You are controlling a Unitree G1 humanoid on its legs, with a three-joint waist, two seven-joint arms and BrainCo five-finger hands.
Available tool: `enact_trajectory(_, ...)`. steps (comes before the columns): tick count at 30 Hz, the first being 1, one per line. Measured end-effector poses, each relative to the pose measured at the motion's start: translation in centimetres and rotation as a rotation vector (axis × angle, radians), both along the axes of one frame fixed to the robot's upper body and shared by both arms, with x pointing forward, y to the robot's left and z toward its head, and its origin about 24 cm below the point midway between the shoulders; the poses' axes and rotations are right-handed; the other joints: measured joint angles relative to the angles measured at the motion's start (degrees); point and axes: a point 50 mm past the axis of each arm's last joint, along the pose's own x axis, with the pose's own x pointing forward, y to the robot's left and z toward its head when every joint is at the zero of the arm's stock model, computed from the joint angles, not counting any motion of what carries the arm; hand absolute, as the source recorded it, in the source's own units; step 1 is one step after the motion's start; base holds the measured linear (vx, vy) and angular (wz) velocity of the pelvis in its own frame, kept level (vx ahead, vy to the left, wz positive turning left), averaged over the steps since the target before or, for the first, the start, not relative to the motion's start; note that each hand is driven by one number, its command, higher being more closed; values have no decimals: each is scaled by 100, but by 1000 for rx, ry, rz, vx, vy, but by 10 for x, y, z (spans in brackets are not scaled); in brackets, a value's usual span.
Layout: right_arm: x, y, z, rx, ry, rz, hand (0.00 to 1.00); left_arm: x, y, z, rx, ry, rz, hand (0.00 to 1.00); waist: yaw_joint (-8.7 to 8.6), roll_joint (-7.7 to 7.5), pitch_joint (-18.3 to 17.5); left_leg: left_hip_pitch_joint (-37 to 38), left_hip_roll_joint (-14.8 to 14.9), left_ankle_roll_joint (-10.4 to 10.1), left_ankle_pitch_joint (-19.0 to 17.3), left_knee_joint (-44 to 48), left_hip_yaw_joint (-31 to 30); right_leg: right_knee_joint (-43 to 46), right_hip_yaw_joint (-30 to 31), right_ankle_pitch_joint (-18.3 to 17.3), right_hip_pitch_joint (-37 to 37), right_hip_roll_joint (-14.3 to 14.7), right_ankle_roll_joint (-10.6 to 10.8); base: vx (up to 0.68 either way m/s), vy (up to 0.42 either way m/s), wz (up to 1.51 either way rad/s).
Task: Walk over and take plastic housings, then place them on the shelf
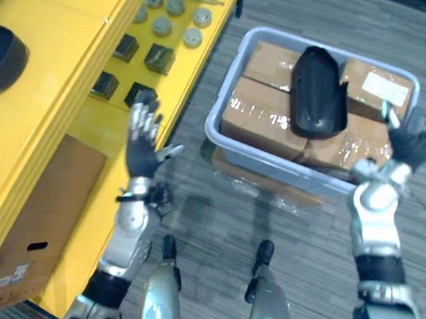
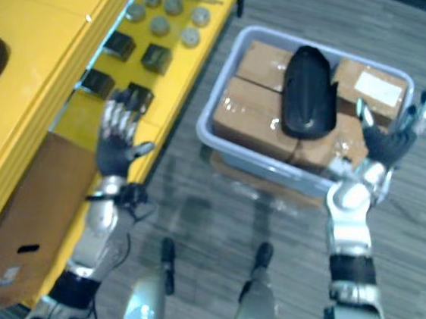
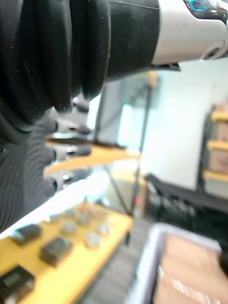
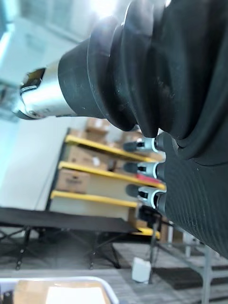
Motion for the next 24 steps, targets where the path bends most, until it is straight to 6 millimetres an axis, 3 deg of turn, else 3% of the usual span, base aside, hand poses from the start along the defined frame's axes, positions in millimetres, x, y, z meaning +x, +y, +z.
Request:
enact_trajectory(1, -16, 1, -21, 22, 50, -9, 0, -10, 4, -5, 3, 11, 29, 0, -15, -53, -172, 109, 0, -1, 1, -113, 64, -88, 3, -1, 64, 10, 3, 65, 12, -11)
enact_trajectory(4, -47, 3, -55, 79, 156, 0, 0, -25, 8, -20, -36, 69, 63, 0, -53, -165, -538, 373, 3, -25, -14, -293, 151, -228, 13, -13, 269, 39, 22, 90, 12, -10)
enact_trajectory(9, -85, 10, -89, 166, 279, 16, 0, -43, 14, -38, -73, 155, 84, 0, -70, -271, -985, 892, -12, -60, -50, -565, 377, -357, 103, -50, 598, 47, 69, 73, 12, -14)
enact_trajectory(14, -92, 13, -100, 229, 314, 56, 0, -46, 17, -42, -108, 172, 82, 0, -96, -267, -1225, 1124, -30, -65, -55, -656, 442, -423, 143, -61, 772, 47, 82, 17, 5, -6)
enact_trajectory(21, -84, 39, -111, 273, 362, 203, 0, -44, 14, -44, -129, 195, 45, 0, -71, -209, -1461, 1273, -39, -66, -38, -750, 449, -450, 134, -78, 881, 49, 84, 0, 0, 0)
enact_trajectory(24, -84, 42, -114, 299, 369, 214, 0, -44, 8, -42, -124, 186, 10, 0, -41, -219, -1510, 1266, -45, -67, -36, -761, 443, -465, 126, -109, 879, 46, 91, 0, 0, 0)
